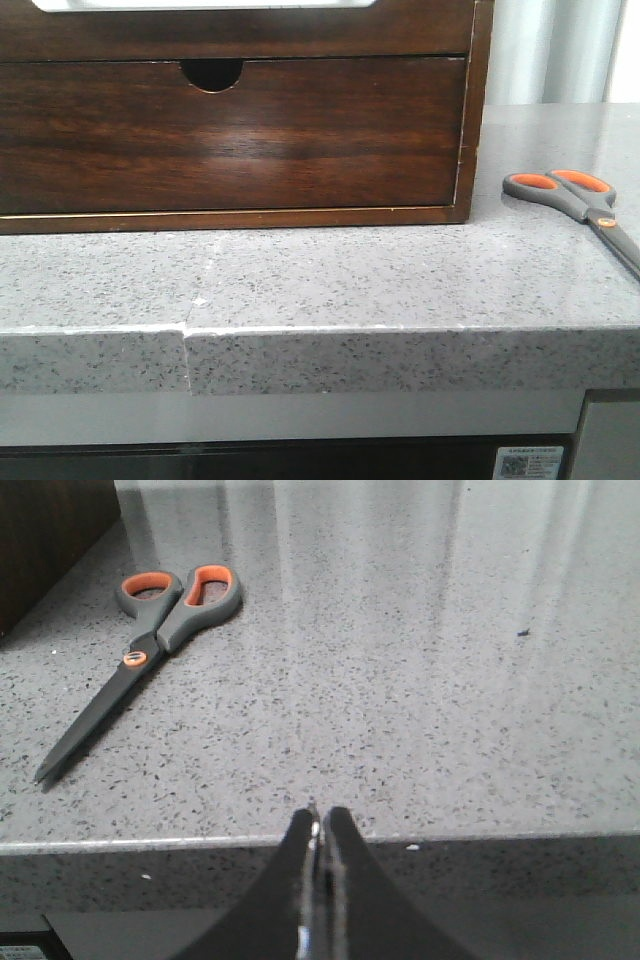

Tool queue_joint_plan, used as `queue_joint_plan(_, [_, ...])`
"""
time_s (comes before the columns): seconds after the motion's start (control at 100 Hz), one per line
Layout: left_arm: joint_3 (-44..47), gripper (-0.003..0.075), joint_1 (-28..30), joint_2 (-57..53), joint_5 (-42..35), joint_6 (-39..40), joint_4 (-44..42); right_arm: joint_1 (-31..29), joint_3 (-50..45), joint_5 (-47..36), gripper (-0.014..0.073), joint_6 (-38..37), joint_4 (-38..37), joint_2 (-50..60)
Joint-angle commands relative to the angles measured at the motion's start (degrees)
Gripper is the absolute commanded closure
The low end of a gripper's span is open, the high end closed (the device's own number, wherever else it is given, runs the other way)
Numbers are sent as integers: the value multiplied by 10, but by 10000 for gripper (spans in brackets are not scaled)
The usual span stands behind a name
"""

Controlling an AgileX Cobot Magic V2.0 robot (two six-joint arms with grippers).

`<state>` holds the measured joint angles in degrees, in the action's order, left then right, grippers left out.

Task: Put scissors in drawer with both arms

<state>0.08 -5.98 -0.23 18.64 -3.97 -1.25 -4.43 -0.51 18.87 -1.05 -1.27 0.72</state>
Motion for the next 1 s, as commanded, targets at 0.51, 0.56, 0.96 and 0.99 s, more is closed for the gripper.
queue_joint_plan(0.51, [11,742,1,-16,-36,2,3,-4,-17,-6,635,3,-3,9])
queue_joint_plan(0.56, [11,742,1,-16,-36,2,-1,-4,-17,-6,635,3,-3,9])
queue_joint_plan(0.96, [11,742,1,-16,-36,2,-6,-4,-17,-6,635,3,-6,9])
queue_joint_plan(0.99, [11,742,1,-16,-36,2,-16,-4,-17,-7,635,3,-10,9])
